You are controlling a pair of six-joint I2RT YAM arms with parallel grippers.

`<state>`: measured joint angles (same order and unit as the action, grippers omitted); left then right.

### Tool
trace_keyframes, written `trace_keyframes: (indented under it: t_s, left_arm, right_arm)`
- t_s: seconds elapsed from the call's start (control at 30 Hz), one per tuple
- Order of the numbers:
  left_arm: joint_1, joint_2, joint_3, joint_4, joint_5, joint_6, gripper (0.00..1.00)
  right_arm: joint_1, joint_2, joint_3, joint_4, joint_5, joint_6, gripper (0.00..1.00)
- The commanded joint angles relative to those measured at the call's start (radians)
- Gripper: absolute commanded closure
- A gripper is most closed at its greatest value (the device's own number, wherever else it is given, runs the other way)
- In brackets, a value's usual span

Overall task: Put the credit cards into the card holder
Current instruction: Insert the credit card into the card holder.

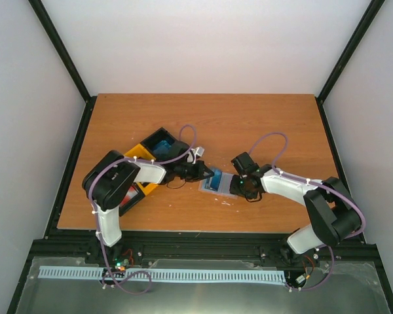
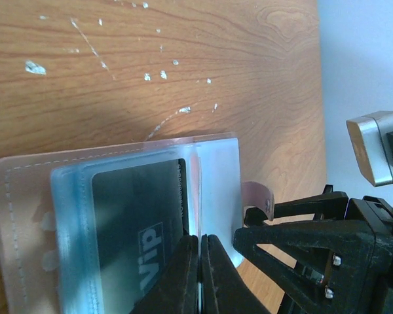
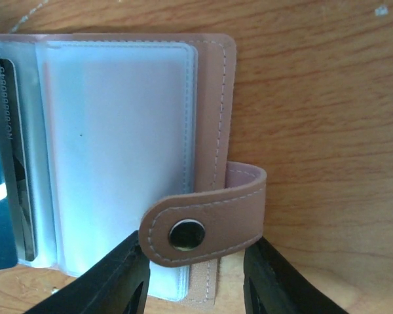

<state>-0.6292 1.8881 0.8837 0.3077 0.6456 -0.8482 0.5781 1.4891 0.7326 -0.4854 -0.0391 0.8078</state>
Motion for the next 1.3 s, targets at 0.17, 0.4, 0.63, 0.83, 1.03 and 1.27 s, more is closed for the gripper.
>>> trace_keyframes:
  t_s: [0.17,0.4,0.63,0.83,1.03,1.27]
  left_arm:
    - [-0.049,0.056,0.034,0.090,-0.021,-0.036,0.99]
    - [-0.052,0.086,0.038,0.115,-0.053,-0.073,0.99]
    - [-0.056,0.106,0.033,0.138,-0.053,-0.161,0.99]
    - [-0.069,0.104,-0.002,0.155,-0.074,-0.212,0.99]
    - [-0.080,0.113,-0.013,0.176,-0.063,-0.218,0.99]
    - [-0.106,0.145,-0.003,0.203,-0.049,-0.197,0.99]
  right_arm:
    - [-0.011,-0.017,-0.035,-0.012,0.001,-0.019,0.58]
    - [-0.011,0.010,-0.035,-0.011,-0.018,-0.007,0.59]
    - [-0.011,0.029,-0.035,-0.015,-0.032,0.000,0.62]
    - [-0.011,0.042,-0.036,-0.008,-0.044,0.006,0.64]
    - [-0.011,0.047,-0.041,-0.001,-0.051,0.007,0.65]
    - [-0.012,0.053,-0.041,0.005,-0.054,0.005,0.65]
